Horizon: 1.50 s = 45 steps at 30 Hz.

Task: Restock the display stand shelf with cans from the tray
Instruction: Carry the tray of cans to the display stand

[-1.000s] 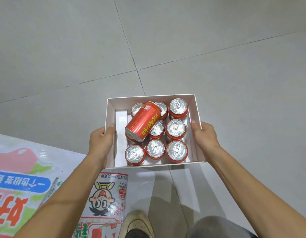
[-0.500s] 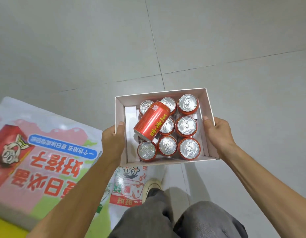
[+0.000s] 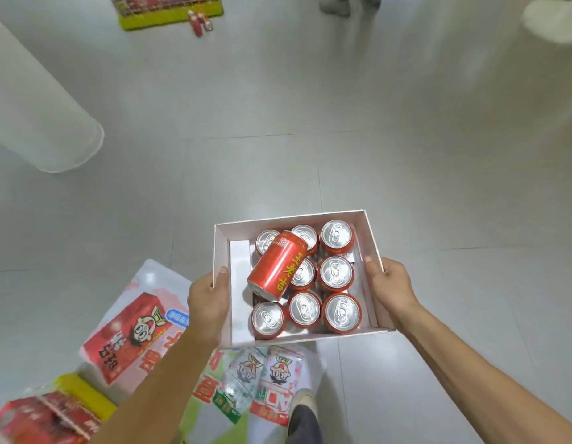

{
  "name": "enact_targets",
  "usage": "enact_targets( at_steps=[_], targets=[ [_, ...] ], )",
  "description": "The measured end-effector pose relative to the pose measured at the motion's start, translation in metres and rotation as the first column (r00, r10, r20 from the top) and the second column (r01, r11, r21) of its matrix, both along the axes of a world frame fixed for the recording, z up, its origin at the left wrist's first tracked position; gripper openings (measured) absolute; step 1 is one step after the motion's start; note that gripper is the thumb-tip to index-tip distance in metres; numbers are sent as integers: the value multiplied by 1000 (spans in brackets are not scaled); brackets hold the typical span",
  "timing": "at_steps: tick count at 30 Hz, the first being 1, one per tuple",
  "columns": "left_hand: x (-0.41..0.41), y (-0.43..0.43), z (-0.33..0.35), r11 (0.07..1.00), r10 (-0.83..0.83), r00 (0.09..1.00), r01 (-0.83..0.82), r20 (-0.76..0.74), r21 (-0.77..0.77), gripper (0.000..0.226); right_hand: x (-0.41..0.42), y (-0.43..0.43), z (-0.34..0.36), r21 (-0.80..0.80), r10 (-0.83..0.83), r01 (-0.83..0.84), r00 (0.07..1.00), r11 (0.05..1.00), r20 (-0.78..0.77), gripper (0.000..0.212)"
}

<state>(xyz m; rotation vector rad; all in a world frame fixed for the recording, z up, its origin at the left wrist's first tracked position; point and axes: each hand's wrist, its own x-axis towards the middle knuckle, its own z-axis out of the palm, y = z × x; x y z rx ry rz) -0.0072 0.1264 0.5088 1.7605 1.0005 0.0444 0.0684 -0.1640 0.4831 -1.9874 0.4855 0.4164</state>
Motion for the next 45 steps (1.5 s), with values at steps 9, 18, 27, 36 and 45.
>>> enact_targets(
  at_steps=[9,18,27,36,45],
  targets=[
    [54,65,163,996,68,997,-70,45,51,46,78,61,162,30,45,-47,998,998,41,42],
    [103,111,189,982,181,983,-180,-12,55,44,158,124,195,57,177,-176,984,983,-9,38],
    [207,176,185,946,323,942,-321,-95,33,37,305,210,182,23,347,-347,936,938,-62,39],
    [341,270,189,931,363,930,-364,-62,-1,38,437,315,207,27,346,-345,937,938,-40,37],
    [492,416,194,957,291,956,-291,-22,7,42,566,448,220,15,292,-292,956,956,21,35]
  ],
)
